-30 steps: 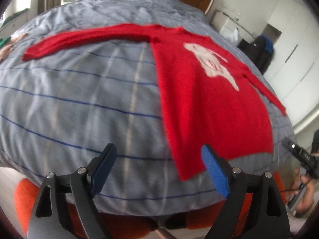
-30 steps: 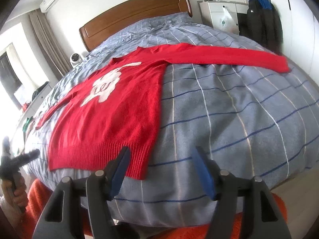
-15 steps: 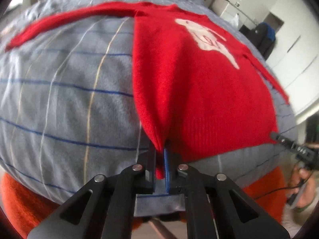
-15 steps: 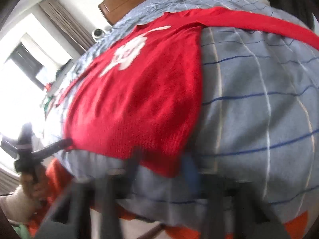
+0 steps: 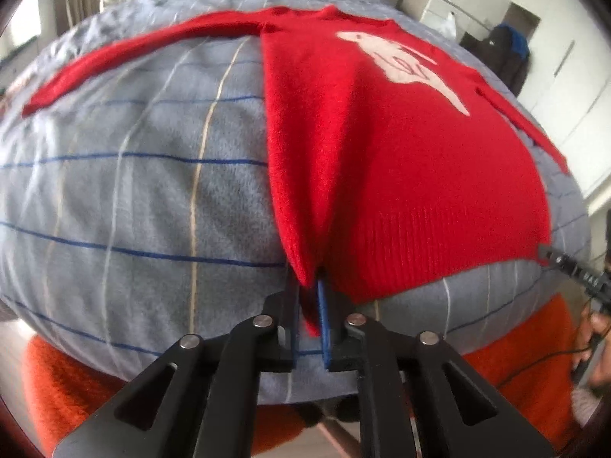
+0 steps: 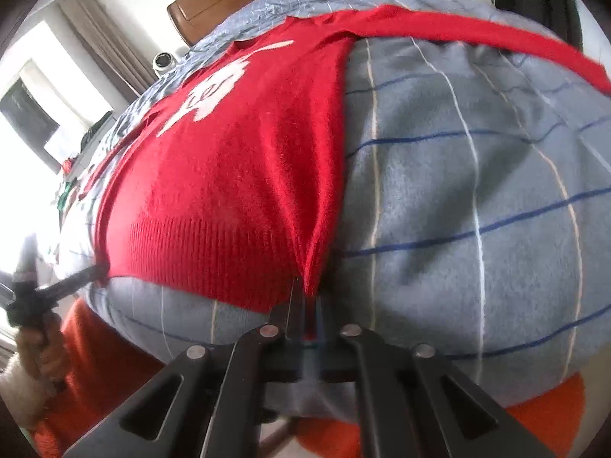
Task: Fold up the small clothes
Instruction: 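Grasp the hem with both tools and pull to straighten the body, then release the hem and lift both tools away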
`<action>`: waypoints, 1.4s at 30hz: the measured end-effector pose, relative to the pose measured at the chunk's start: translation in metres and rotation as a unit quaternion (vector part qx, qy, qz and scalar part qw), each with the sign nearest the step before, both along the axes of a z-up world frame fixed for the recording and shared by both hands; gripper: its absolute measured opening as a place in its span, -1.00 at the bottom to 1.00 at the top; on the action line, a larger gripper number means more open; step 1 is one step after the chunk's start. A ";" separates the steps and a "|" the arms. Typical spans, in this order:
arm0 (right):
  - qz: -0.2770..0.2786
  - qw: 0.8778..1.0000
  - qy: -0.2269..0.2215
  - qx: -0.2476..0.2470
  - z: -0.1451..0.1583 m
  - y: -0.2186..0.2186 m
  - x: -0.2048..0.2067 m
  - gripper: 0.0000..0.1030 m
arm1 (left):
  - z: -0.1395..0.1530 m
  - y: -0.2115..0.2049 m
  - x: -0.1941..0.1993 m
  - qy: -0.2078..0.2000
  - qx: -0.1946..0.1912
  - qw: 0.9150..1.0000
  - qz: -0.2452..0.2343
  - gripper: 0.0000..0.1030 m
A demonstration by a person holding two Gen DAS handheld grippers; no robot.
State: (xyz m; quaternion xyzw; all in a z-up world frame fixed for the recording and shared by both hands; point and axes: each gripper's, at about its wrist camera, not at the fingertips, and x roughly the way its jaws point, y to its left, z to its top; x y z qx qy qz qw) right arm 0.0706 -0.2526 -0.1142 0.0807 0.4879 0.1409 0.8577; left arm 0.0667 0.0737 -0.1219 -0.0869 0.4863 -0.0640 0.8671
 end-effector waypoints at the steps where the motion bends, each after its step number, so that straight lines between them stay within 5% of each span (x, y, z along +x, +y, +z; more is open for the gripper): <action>1: -0.001 1.000 -0.004 0.003 0.002 -0.002 -0.002 -0.85 | 0.003 0.001 -0.005 -0.004 0.003 1.000 0.001 -0.48; 3: -0.004 1.000 -0.006 0.009 0.005 -0.006 -0.007 -0.62 | 0.012 0.003 -0.013 -0.020 0.012 1.000 0.009 0.28; 7: -0.035 0.999 -0.037 -0.010 0.022 -0.014 -0.020 0.22 | 0.034 0.013 -0.027 -0.059 0.021 0.998 0.017 0.43; 11: -0.094 0.991 -0.094 -0.021 0.043 -0.030 -0.031 0.35 | 0.051 0.031 -0.022 -0.105 0.037 0.992 0.064 0.85; 17: -0.145 0.982 -0.113 -0.029 0.044 -0.046 -0.025 0.39 | 0.040 0.059 0.024 -0.113 0.053 0.984 0.129 0.85; 21: -0.158 0.982 -0.100 -0.028 0.033 -0.052 -0.026 0.39 | 0.009 0.067 0.043 -0.073 0.058 0.985 0.146 0.86; 24: -0.162 0.981 -0.098 -0.025 0.030 -0.056 -0.030 0.39 | -0.005 0.069 0.041 -0.073 0.056 0.983 0.156 0.99; 42: -0.166 0.982 -0.085 -0.026 0.020 -0.056 -0.024 0.49 | -0.010 0.065 0.024 -0.102 0.064 0.982 0.145 0.99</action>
